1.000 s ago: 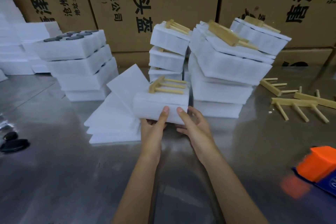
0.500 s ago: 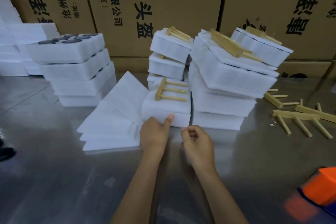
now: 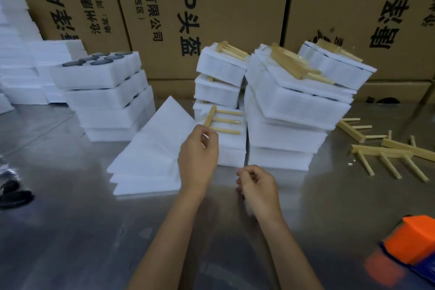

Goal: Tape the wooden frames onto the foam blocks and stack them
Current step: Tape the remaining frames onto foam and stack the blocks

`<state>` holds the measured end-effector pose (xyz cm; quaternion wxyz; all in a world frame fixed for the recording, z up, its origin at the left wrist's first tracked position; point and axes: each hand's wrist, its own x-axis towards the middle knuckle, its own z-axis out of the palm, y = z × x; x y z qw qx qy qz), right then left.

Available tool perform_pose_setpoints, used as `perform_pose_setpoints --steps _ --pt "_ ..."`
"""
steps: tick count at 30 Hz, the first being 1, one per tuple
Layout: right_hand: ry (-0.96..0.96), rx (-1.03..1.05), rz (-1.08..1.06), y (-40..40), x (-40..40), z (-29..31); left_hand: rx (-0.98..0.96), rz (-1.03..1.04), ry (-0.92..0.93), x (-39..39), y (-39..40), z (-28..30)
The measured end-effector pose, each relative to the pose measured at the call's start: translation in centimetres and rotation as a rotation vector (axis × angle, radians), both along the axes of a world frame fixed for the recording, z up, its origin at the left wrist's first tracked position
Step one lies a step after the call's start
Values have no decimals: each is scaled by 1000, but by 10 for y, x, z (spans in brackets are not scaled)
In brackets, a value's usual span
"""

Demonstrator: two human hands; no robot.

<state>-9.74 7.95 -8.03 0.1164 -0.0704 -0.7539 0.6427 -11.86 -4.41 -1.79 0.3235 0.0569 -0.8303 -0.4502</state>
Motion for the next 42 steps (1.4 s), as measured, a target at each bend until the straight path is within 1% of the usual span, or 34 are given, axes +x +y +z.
perform_pose_setpoints --steps 3,4,6,7,8,11,13,15,20,23,25,29,33,34,37,38,39,42 --pt "-9 -27 15 -1 -5 -1 -47 60 123 -33 -30 32" --pt "-9 -25 10 0 -7 -1 -110 84 153 -46 -41 44" --pt "-3 -1 -1 -1 -8 -2 -347 231 132 -72 -63 68" --pt "1 4 -7 0 -7 -3 -468 333 84 -85 -76 81" --pt "5 6 -9 0 -6 -3 -547 423 19 -96 -91 95" --pt "9 32 15 0 -4 -1 -639 666 -281 -123 -144 126" --pt "7 30 17 0 -3 1 -671 732 -452 -130 -174 133" --pt "2 29 11 1 -4 1 -643 693 -473 -132 -192 131" --pt "1 34 0 -1 -1 3 -644 670 -368 -137 -191 125" --pt "7 53 -6 0 -1 4 -688 689 -211 -134 -179 117" --pt "3 63 -10 0 -1 3 -677 692 -115 -126 -167 115" --pt "23 94 -9 -2 2 4 -599 680 43 -105 -131 117" --pt "-17 30 10 -3 5 9 -517 567 158 -68 -91 113" --pt "-34 17 34 -2 6 10 -487 528 194 -57 -80 110" --pt "-88 115 197 -7 22 23 -375 425 326 -21 -46 100" --pt "-75 96 257 -11 29 33 -324 385 367 -10 -34 98" --pt "-39 31 293 -14 37 47 -267 345 398 2 -21 95" --pt "151 -223 225 -9 52 105 -123 244 430 38 14 87"
